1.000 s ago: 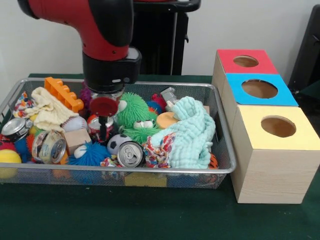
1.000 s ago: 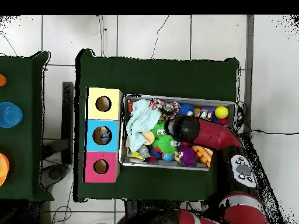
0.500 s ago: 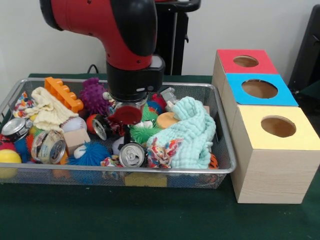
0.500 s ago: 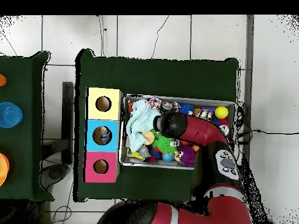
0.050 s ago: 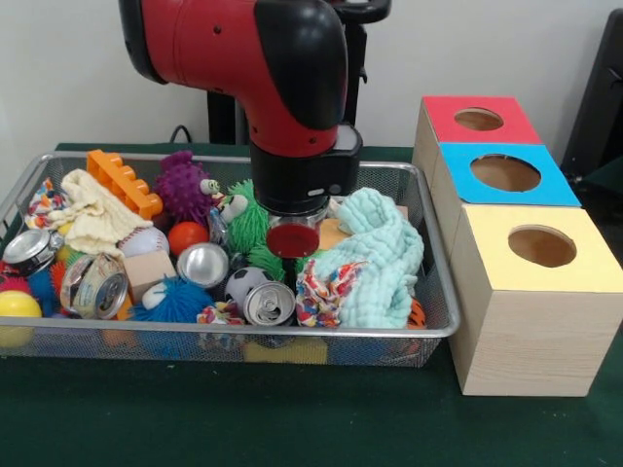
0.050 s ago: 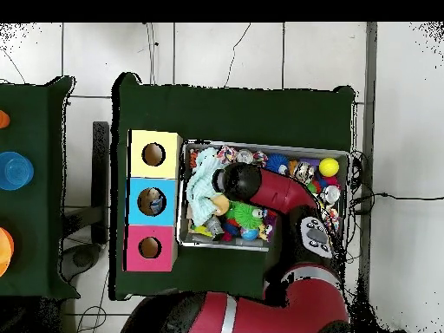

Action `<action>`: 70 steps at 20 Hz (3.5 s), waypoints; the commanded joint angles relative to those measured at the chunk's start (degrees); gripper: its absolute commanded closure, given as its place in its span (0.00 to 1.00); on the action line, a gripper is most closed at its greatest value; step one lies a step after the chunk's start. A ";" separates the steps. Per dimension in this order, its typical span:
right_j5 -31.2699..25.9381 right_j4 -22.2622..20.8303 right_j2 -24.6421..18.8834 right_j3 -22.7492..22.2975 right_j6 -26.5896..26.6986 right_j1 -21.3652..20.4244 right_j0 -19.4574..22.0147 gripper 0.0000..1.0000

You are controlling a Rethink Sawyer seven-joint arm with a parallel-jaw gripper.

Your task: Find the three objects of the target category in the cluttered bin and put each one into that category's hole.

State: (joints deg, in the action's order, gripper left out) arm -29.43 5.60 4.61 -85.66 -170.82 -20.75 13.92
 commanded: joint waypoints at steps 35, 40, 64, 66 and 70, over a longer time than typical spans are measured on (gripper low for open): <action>-10.51 5.98 0.25 -6.54 -4.92 -6.00 -0.76 0.00; -14.84 8.92 4.42 -4.91 -13.05 -7.01 -6.10 0.00; -4.01 -13.93 -1.85 -11.79 35.39 -18.40 10.15 0.00; -1.43 -17.88 -5.66 -12.29 38.84 -18.72 13.18 0.00; 0.50 -23.09 -8.25 -12.80 38.27 -19.56 14.32 0.00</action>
State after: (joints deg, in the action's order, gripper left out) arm -34.35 -9.49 8.22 -91.22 -153.22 -39.04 26.66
